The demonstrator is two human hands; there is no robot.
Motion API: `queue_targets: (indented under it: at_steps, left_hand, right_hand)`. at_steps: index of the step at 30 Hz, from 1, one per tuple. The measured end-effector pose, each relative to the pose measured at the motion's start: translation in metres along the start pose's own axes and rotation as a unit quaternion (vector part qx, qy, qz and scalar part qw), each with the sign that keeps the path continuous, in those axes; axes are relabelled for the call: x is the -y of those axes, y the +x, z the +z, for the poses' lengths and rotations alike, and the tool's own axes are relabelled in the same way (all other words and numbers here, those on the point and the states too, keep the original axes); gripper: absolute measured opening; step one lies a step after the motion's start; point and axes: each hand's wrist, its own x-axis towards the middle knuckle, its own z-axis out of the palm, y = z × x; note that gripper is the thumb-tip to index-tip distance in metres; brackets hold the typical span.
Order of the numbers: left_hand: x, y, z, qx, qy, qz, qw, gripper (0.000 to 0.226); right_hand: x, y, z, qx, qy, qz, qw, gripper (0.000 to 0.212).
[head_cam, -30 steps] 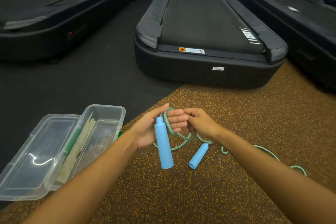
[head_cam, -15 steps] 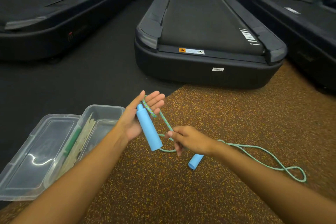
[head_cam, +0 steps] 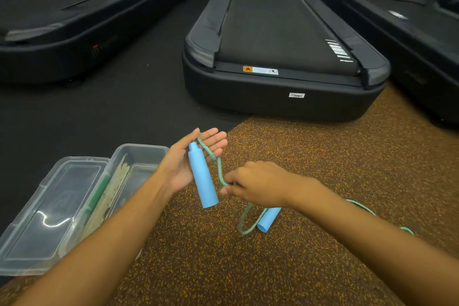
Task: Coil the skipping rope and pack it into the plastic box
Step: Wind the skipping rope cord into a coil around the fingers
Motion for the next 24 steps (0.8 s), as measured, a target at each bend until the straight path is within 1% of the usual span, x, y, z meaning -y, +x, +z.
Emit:
queue_targets:
  at_steps: [3, 6, 9, 12, 15, 17, 20, 22, 24]
  left_hand:
    - [0.003, 0.001, 0.003, 0.006, 0.003, -0.022, 1.000, 0.045]
    - [0.010, 0.000, 0.006, 0.012, 0.053, -0.069, 0.996, 0.055]
    - [0.017, -0.002, 0.009, 0.041, 0.105, -0.128, 0.985, 0.061]
    - [0.021, -0.008, 0.015, 0.078, 0.126, -0.163, 0.976, 0.063]
    - [0.025, -0.008, 0.015, 0.106, 0.118, -0.185, 0.970, 0.078]
    - [0.027, -0.007, 0.016, 0.128, 0.132, -0.203, 0.962, 0.087]
    - [0.029, -0.007, 0.018, 0.144, 0.138, -0.217, 0.955, 0.090]
    - [0.030, -0.006, 0.019, 0.148, 0.139, -0.213, 0.956, 0.087]
    - [0.030, -0.007, 0.020, 0.150, 0.139, -0.208, 0.956, 0.078]
  right_hand:
    - [0.001, 0.001, 0.008, -0.001, -0.024, -0.020, 1.000, 0.028]
    - [0.003, 0.001, 0.006, -0.010, -0.024, -0.035, 0.999, 0.029]
    - [0.002, 0.003, -0.004, -0.039, -0.018, -0.044, 0.998, 0.032]
    - [-0.010, 0.007, -0.012, -0.077, 0.019, -0.031, 0.996, 0.027]
    - [-0.025, 0.010, -0.016, -0.106, 0.060, -0.012, 0.992, 0.025]
    - [-0.032, 0.011, -0.014, -0.123, 0.101, -0.004, 0.987, 0.020]
    - [-0.040, 0.013, -0.009, -0.142, 0.193, 0.011, 0.971, 0.016]
    - [-0.046, 0.015, -0.003, -0.151, 0.268, 0.020, 0.951, 0.016]
    - [-0.053, 0.018, 0.002, -0.159, 0.343, 0.025, 0.925, 0.018]
